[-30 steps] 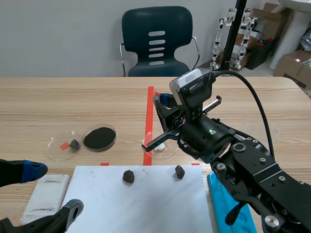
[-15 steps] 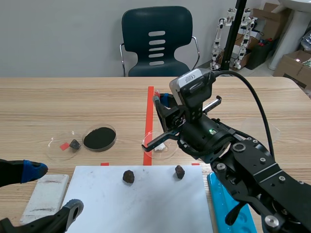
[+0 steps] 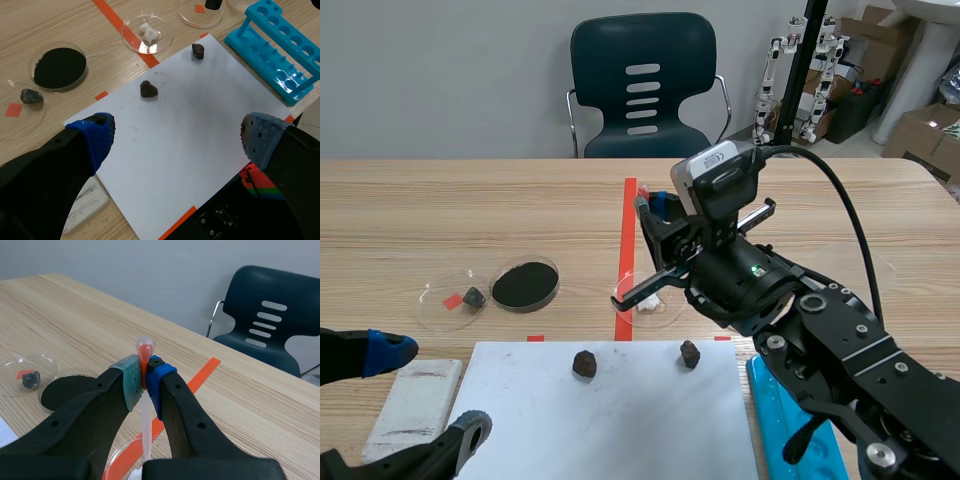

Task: Squeeze the dropper onto the mineral

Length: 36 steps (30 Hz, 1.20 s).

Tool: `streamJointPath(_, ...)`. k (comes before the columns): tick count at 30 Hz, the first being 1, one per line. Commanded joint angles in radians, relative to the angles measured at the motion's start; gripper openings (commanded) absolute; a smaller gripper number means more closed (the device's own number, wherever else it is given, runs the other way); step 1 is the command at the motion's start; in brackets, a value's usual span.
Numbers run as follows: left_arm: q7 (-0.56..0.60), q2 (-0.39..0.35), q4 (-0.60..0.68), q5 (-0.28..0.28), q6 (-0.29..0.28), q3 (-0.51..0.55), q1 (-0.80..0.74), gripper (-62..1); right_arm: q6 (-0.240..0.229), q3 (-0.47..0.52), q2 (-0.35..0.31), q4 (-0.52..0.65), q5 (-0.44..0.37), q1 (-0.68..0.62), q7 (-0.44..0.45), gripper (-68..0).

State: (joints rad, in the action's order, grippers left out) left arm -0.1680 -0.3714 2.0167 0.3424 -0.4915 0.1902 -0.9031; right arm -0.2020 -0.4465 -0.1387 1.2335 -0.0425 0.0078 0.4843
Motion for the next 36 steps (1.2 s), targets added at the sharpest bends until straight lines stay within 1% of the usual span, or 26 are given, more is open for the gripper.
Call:
streamJointPath(1, 0.014, 0.005, 0.027, 0.014, -0.002, 0.002, -0.008, -8.2, 0.000, 0.002, 0.003, 0.012, -0.011, 0.020, 0.012, -66.7)
streamJointPath(23, 0.014, 0.005, 0.027, 0.014, -0.002, 0.002, -0.008, -8.2, 0.000, 0.002, 0.000, 0.019, -0.011, 0.017, 0.022, -66.6)
streamJointPath(26, 0.014, 0.005, 0.027, 0.014, -0.002, 0.002, -0.008, -8.2, 0.000, 0.003, -0.011, 0.056, -0.011, 0.001, 0.016, -66.6)
streamJointPath(30, 0.014, 0.005, 0.027, 0.014, -0.002, 0.002, -0.008, -8.2, 0.000, 0.010, -0.031, 0.133, -0.011, -0.040, 0.002, -66.6)
streamJointPath(36, 0.014, 0.005, 0.027, 0.014, -0.002, 0.002, -0.008, -8.2, 0.000, 0.010, -0.089, 0.311, -0.012, -0.139, -0.058, -66.6)
